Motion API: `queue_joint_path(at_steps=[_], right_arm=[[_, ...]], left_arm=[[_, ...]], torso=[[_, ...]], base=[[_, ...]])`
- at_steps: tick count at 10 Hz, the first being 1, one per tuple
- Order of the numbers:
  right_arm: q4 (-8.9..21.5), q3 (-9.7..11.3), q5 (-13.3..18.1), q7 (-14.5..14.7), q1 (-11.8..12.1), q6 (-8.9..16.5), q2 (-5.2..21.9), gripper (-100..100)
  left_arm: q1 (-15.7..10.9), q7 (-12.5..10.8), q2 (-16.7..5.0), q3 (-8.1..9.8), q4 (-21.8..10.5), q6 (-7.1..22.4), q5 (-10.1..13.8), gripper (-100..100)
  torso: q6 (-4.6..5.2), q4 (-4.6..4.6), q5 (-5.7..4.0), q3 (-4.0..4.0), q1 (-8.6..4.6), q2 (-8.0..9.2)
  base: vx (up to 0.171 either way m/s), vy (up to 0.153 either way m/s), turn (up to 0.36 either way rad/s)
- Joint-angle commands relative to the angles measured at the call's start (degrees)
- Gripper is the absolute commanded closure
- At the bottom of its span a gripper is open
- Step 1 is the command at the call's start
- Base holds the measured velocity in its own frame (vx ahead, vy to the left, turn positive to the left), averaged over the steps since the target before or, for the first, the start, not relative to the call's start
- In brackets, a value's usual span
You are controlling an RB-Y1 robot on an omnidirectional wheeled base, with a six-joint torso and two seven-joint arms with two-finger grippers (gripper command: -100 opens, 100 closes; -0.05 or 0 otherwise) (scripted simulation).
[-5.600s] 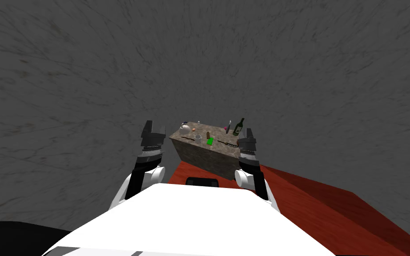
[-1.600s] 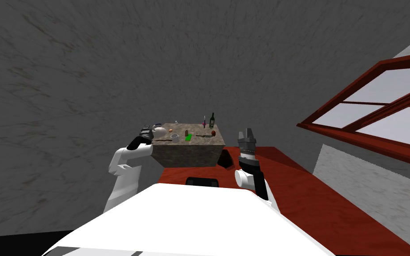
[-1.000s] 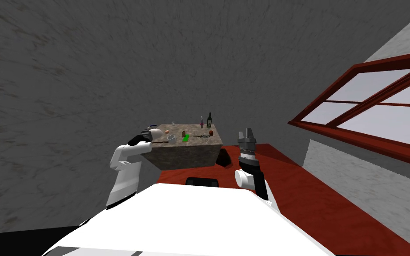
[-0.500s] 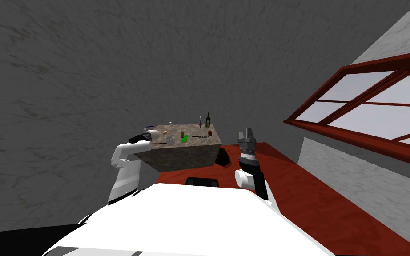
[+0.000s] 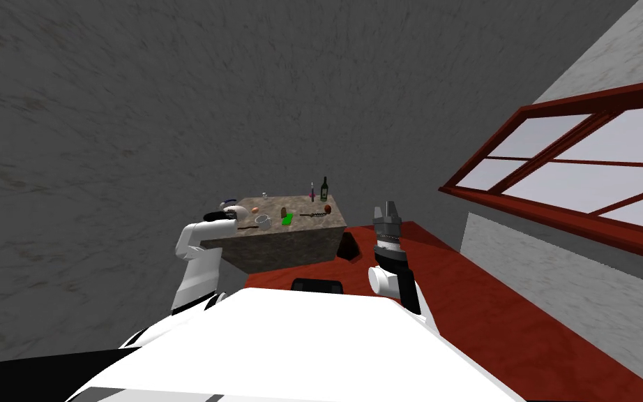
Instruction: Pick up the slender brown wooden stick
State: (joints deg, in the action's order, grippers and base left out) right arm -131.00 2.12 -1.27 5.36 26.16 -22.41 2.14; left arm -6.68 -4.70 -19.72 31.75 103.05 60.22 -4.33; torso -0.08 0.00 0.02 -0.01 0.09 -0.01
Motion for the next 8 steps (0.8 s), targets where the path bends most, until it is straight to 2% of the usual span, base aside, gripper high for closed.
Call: queue_joint_path(at_steps=[1, 2, 3, 4, 5, 6, 7, 8], right_arm=[[0.0, 0.0, 0.0, 0.0, 0.0, 0.0, 0.0, 0], [0.0, 0.0, 0.0, 0.0, -0.01, 0.0, 0.0, 0], [0.0, 0.0, 0.0, 0.0, 0.0, 0.0, 0.0, 0], [0.0, 0.0, 0.0, 0.0, 0.0, 0.0, 0.0, 0], [0.0, 0.0, 0.0, 0.0, 0.0, 0.0, 0.0, 0], [0.0, 0.0, 0.0, 0.0, 0.0, 0.0, 0.0, 0], [0.0, 0.0, 0.0, 0.0, 0.0, 0.0, 0.0, 0], [0.0, 0.0, 0.0, 0.0, 0.0, 0.0, 0.0, 0]], left_arm=[[-1.1, 1.03, -1.05, 0.3, -2.1, 2.86, 0.25, -100], [-1.1, 1.03, -1.05, 0.3, -2.1, 4.4, 0.25, -100], [-2.17, 2.07, -2.05, 0.42, -4.18, 6.25, 0.42, -100], [-2.17, 2.07, -2.05, 0.42, -4.18, 8.07, 0.42, -100], [-3.15, 3.15, -3.07, 0.43, -6.24, 9.69, 0.6, -100], [-3.15, 3.15, -3.07, 0.43, -6.24, 11.37, 0.6, -100], [-4.03, 4.27, -4.06, 0.34, -8.28, 13.21, 0.79, -100], [-4.03, 4.27, -4.06, 0.34, -8.28, 14.83, 0.79, -100]], torso=[[0.0, 0.0, 0.0, 0.0, 0.0, 0.0], [0.04, 0.0, 0.0, -0.02, 0.02, -0.03], [0.01, -0.01, 0.0, -0.02, 0.02, -0.03], [0.03, -0.01, 0.01, -0.04, 0.08, -0.07], [0.01, -0.02, 0.02, -0.04, 0.08, -0.06], [0.04, -0.01, 0.02, -0.03, 0.08, -0.06], [0.0, -0.01, 0.02, -0.02, 0.07, -0.04], [0.02, -0.01, 0.02, -0.04, 0.12, -0.07]], base=[[0.018, 0.016, -0.096], [0.021, 0.021, -0.094], [0.034, 0.036, -0.111], [0.026, 0.035, -0.067], [0.021, 0.033, -0.148], [0.019, 0.034, -0.058], [0.028, 0.046, -0.107], [0.022, 0.046, -0.05]])
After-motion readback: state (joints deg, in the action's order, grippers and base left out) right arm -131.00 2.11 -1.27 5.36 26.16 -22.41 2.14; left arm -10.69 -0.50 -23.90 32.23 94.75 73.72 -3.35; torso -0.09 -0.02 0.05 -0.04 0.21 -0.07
